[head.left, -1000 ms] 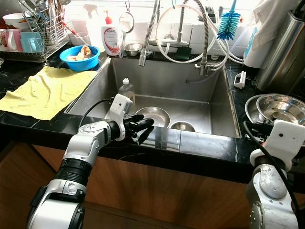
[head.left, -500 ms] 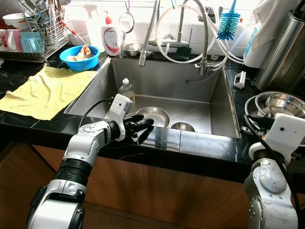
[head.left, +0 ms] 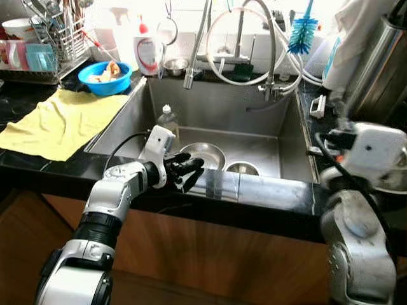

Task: Kitchen organization

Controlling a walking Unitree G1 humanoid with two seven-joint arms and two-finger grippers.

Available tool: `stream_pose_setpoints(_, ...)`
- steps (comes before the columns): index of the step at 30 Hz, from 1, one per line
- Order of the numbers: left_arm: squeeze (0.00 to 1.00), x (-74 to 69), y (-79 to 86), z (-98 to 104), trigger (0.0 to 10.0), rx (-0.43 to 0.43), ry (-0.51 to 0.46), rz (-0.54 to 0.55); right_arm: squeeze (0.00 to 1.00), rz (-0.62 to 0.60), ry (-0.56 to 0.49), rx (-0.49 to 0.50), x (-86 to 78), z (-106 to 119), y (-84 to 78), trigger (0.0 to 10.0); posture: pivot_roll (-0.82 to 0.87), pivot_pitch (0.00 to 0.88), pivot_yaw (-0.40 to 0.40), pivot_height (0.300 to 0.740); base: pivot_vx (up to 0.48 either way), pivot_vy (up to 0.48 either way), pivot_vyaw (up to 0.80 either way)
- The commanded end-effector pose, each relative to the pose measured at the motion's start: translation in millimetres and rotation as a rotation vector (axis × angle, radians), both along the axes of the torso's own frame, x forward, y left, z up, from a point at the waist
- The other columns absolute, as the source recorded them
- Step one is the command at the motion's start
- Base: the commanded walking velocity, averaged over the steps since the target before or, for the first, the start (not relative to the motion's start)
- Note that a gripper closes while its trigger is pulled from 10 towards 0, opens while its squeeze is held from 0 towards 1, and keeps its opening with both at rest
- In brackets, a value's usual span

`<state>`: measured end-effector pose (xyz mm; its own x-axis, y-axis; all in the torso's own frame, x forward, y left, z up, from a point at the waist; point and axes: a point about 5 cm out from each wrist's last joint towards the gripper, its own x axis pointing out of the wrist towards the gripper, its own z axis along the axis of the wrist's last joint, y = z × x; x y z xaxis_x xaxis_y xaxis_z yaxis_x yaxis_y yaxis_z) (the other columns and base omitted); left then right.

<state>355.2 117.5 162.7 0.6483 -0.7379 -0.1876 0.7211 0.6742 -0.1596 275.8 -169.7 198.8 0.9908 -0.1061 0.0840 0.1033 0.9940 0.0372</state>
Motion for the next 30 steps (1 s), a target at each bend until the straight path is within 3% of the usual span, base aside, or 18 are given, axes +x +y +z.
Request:
stream_pose_setpoints(1, 0.0, -5.8, 0.6, -22, 10.0, 0.024, 0.09, 0.002, 0.0, 0.053, 0.018, -0.025, 7.2, -1, -0.1, 10.0, -0.12, 0.0, -0.017, 0.74, 0.0, 0.0, 0.0)
stream_pose_setpoints(11, 0.0, -7.8, 2.4, -22, 10.0, 0.021, 0.089, 0.002, 0.0, 0.256, 0.015, 0.055, 40.0, -1, 4.6, 10.0, -0.1, 0.0, -0.023, 0.74, 0.0, 0.0, 0.0)
stream_pose_setpoints(18, 0.0, -8.1, 2.5, -23, 10.0, 0.025, 0.088, 0.003, 0.0, 0.46, 0.106, 0.08, 51.7, -17, 17.4, 10.0, -0.09, 0.0, -0.023, 0.74, 0.0, 0.0, 0.0)
stream_pose_setpoints(21, 0.0, -8.3, 1.0, -22, 10.0, 0.022, 0.086, -0.001, 0.0, 0.471, 0.184, 0.088, 54.8, -30, 12.9, 10.0, -0.09, 0.0, -0.025, 0.74, 0.0, 0.0, 0.0)
stream_pose_setpoints(27, 0.0, -8.6, 2.1, -22, 10.0, 0.024, 0.088, 0.006, 0.0, 0.494, 0.245, 0.073, 56.1, -40, 8.4, 10.0, -0.09, 0.0, -0.03, 0.74, 0.0, 0.0, 0.0)
stream_pose_setpoints(28, 0.0, -8.8, 2.5, -23, 10.0, 0.025, 0.089, 0.008, 0.0, 0.465, 0.269, 0.034, 56.7, -45, 3.3, 10.0, -0.09, 0.0, -0.031, 0.74, 0.0, 0.0, 0.0)
stream_pose_setpoints(30, 0.0, -9.2, 2.6, -23, 10.0, 0.023, 0.09, 0.007, 0.0, 0.438, 0.281, 0.054, 57.6, -48, -1.2, 10.0, -0.09, 0.0, -0.031, 0.74, 0.0, 0.0, 0.0)
